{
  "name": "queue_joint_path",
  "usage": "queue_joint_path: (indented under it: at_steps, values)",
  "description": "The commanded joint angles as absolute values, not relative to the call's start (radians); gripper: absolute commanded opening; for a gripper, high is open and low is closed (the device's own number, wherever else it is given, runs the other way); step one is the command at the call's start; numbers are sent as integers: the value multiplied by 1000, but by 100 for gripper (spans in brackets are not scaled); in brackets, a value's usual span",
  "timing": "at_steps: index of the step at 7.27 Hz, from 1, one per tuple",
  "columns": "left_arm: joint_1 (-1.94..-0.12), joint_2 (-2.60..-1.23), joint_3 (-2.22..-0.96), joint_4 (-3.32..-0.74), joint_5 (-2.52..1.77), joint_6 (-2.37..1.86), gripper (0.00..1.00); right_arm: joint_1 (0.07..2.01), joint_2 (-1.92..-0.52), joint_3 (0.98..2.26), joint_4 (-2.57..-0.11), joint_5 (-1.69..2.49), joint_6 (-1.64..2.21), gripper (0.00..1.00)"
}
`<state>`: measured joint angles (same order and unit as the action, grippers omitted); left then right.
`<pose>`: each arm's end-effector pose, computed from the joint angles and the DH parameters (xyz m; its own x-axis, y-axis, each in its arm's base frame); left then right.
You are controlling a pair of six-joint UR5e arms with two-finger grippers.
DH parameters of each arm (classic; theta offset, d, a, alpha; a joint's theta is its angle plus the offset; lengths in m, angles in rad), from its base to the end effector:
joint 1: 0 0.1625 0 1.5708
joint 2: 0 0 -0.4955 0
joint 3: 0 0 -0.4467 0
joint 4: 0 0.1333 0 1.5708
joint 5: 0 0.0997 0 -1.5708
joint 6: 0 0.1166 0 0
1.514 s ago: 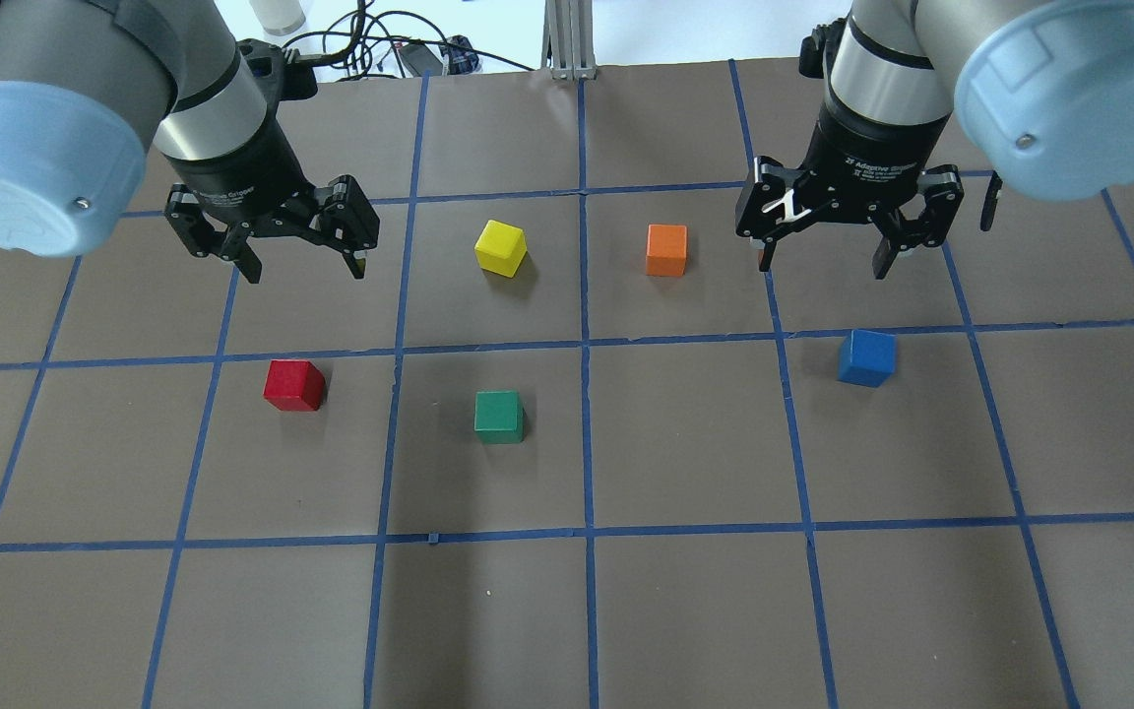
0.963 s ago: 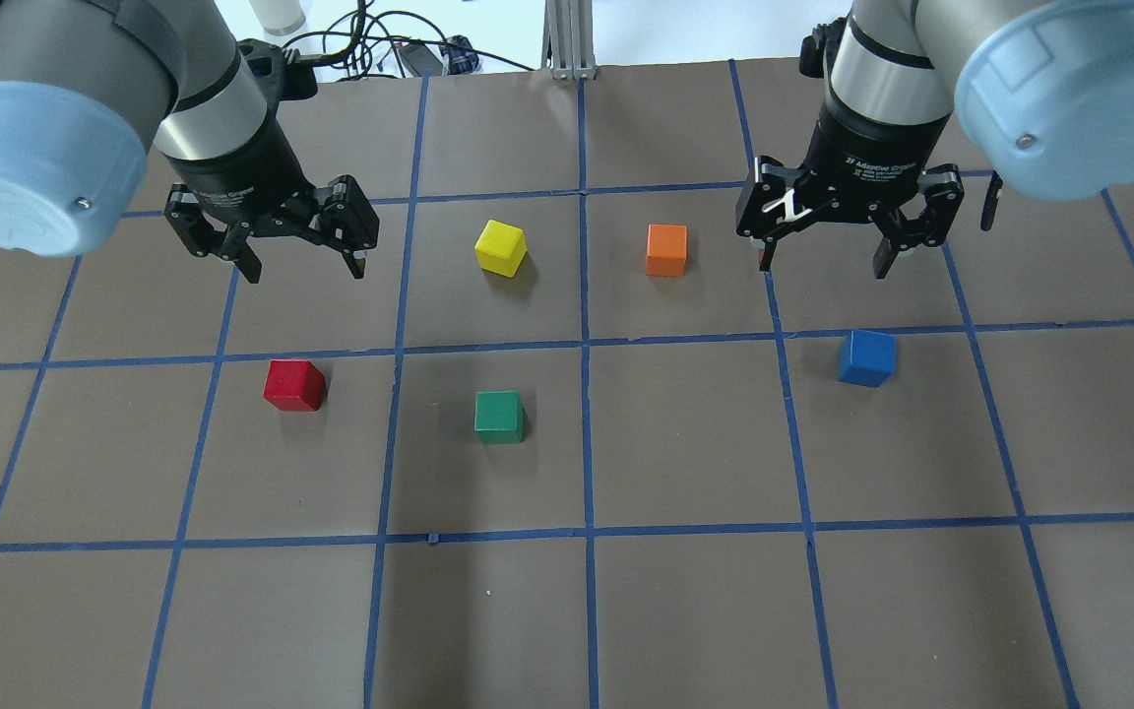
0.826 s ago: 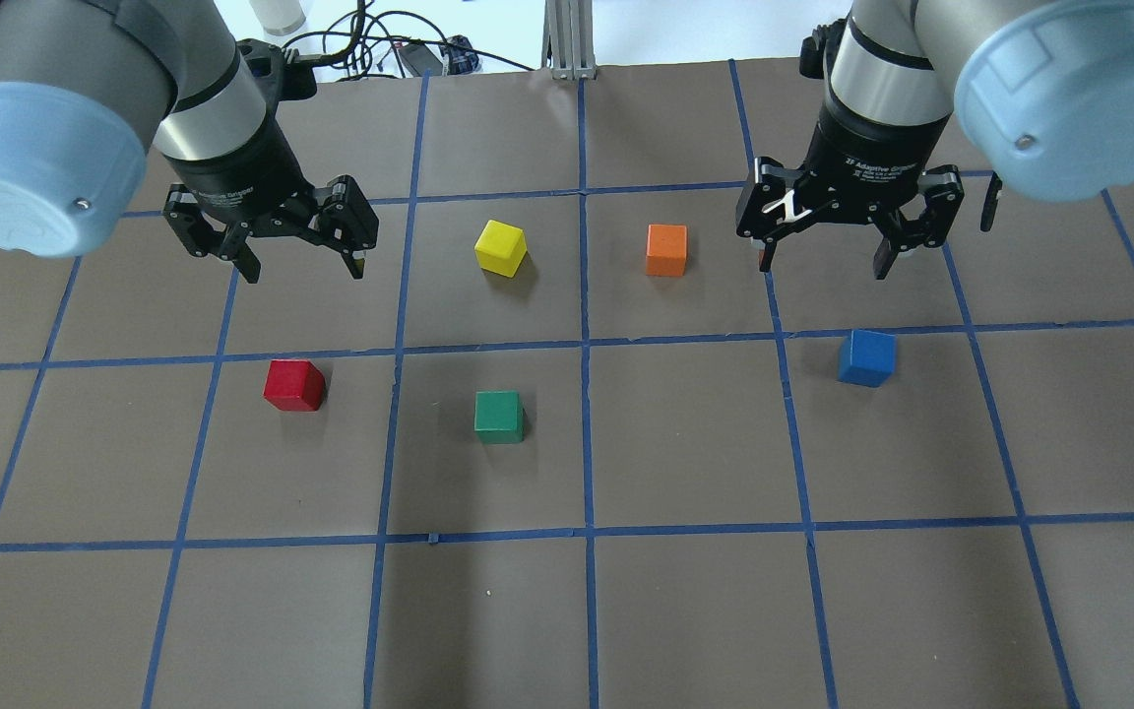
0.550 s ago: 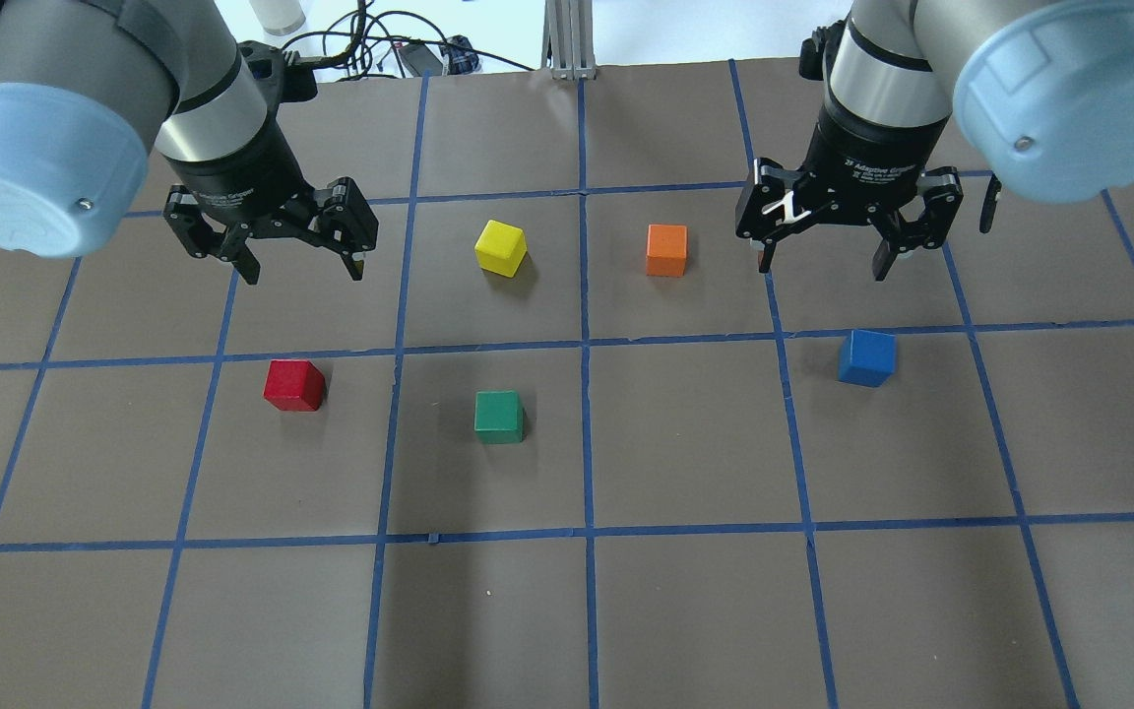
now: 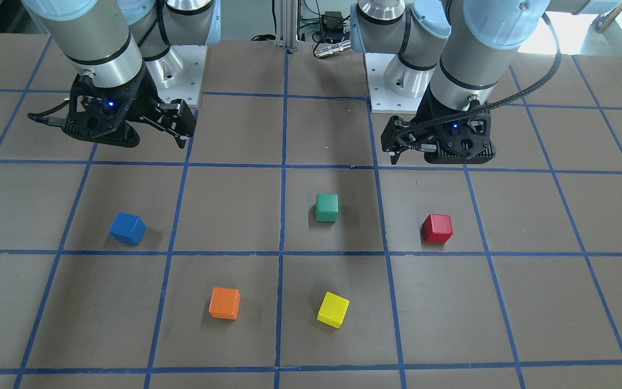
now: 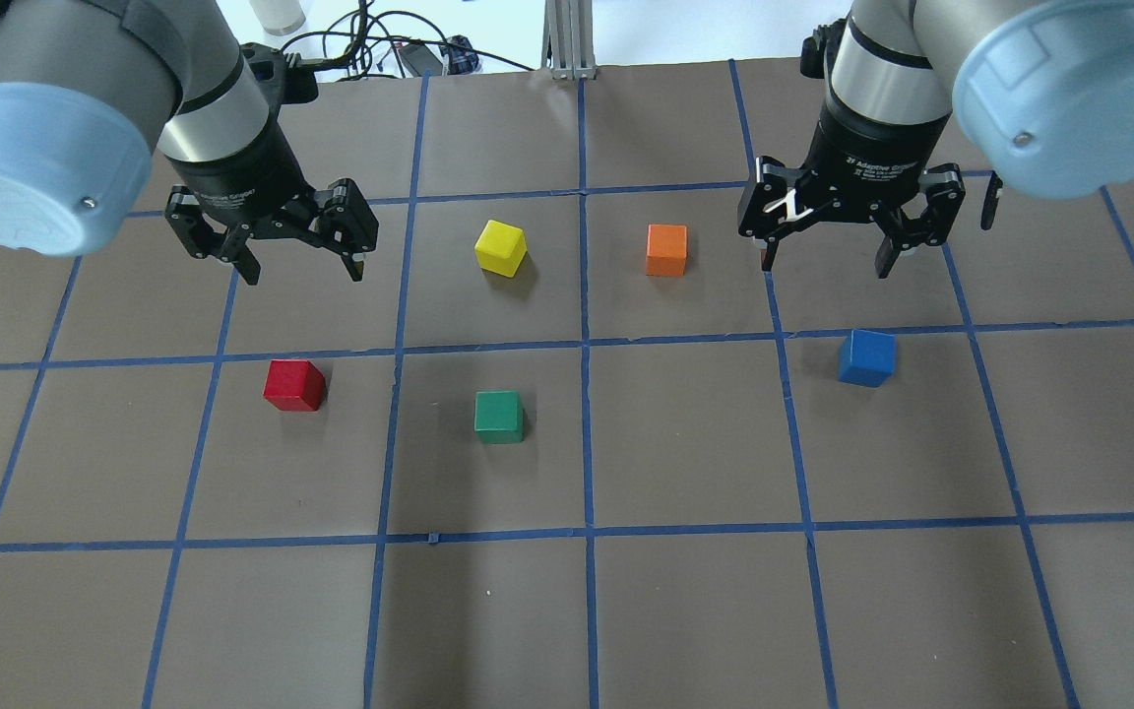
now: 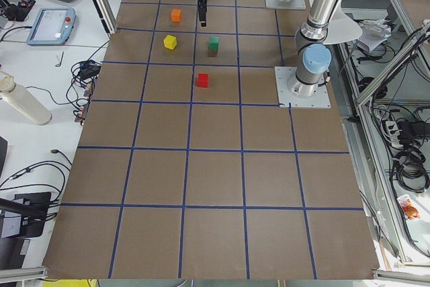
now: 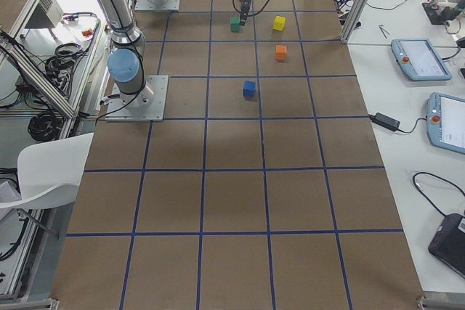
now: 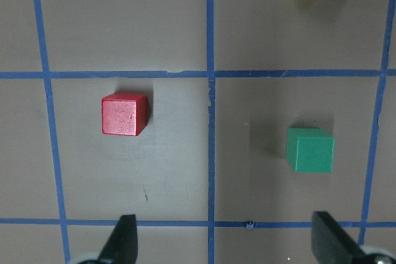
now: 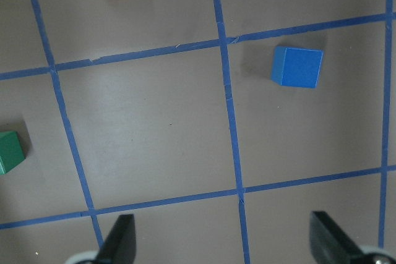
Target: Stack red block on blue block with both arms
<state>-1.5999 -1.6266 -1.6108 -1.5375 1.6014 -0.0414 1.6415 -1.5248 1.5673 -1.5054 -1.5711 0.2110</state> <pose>-0.1461 -0.5605 0.4920 -0.9994 -0.0103 -0.0331 -0.0123 0.9981 0.0612 0.1722 -0.5448 0.5118 -0.9901 0.1386 0.0229 0.1402 0.9845 0.1052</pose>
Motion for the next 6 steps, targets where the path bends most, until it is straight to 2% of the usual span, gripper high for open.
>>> queue_joint_path:
  at_steps: [1, 6]
  values:
    - [-1600, -1624, -1612, -1537, 1600, -40, 100, 1641, -1528, 1566, -1505, -1572, 210, 100]
    - [-1600, -1628, -1611, -1536, 1595, -40, 100, 1641, -1528, 1565, -1505, -1571, 210, 100]
